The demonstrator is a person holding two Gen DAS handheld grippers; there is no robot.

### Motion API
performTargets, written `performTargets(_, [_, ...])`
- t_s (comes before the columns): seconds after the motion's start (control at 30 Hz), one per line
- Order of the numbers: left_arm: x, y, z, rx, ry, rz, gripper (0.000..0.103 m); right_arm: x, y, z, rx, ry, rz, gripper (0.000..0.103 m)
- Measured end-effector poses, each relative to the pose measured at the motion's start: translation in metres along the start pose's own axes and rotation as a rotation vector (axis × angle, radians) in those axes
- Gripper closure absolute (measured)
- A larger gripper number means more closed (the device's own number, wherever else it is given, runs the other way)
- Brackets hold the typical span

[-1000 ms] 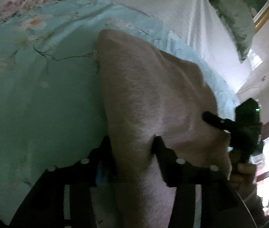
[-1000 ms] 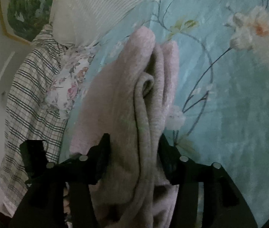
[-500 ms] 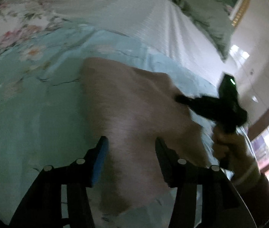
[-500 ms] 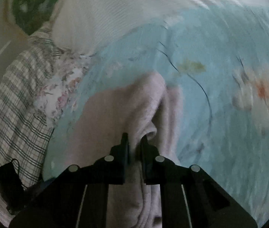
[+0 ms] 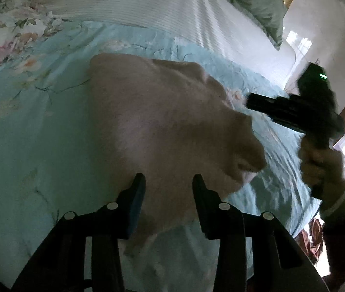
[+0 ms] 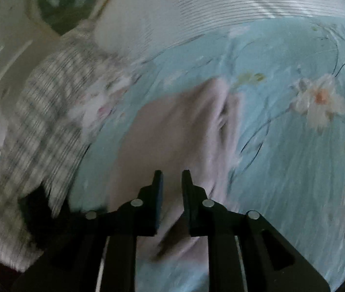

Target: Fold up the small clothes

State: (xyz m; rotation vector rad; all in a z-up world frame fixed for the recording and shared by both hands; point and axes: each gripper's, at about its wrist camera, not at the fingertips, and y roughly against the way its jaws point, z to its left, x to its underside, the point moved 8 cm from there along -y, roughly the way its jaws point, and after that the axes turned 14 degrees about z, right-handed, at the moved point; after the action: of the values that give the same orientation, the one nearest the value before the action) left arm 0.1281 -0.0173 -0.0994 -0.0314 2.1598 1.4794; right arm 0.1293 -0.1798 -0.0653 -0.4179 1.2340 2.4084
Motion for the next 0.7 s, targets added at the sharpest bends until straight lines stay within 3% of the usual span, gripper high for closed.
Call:
performTargets(0.07, [0.008, 0.004, 0.000, 0.002, 0.001, 0.004, 0.064, 0.021, -0.006, 0.009, -0.001, 0.019, 0.038, 0.082])
performTargets(0.13, [0.016, 0.006, -0.001, 0.009, -0.003, 0.008, 0.064, 0.031, -0.014, 0.011, 0.007, 0.019, 0.058, 0.067])
performTargets(0.2, [0.022, 0.007, -0.004, 0.017, -0.006, 0.012, 0.064, 0.036, -0.023, 0.009, 0.033, 0.015, 0.073, 0.058])
performTargets(0.3, [0.027, 0.005, -0.003, 0.020, -0.008, 0.019, 0.064, 0.035, -0.034, 0.013, 0.039, 0.033, 0.077, 0.058])
performTargets(0.33, [0.028, 0.004, -0.002, 0.023, -0.007, 0.020, 0.064, 0.034, -0.038, 0.012, 0.060, 0.032, 0.091, 0.066])
performTargets(0.4, [0.027, 0.001, 0.000, 0.032, 0.007, 0.025, 0.064, 0.032, -0.036, 0.014, 0.034, 0.016, 0.089, 0.095])
performTargets(0.47, [0.029, -0.001, 0.002, 0.037, 0.020, 0.028, 0.064, 0.029, -0.014, 0.014, -0.015, 0.013, 0.020, 0.095])
performTargets(0.53, [0.029, -0.003, 0.005, 0.029, 0.024, 0.031, 0.064, 0.033, -0.004, 0.005, -0.008, 0.007, 0.004, 0.095])
performTargets(0.7, [0.033, -0.015, 0.005, -0.019, 0.004, 0.053, 0.063, 0.067, -0.029, -0.055, 0.124, -0.114, 0.090, 0.095])
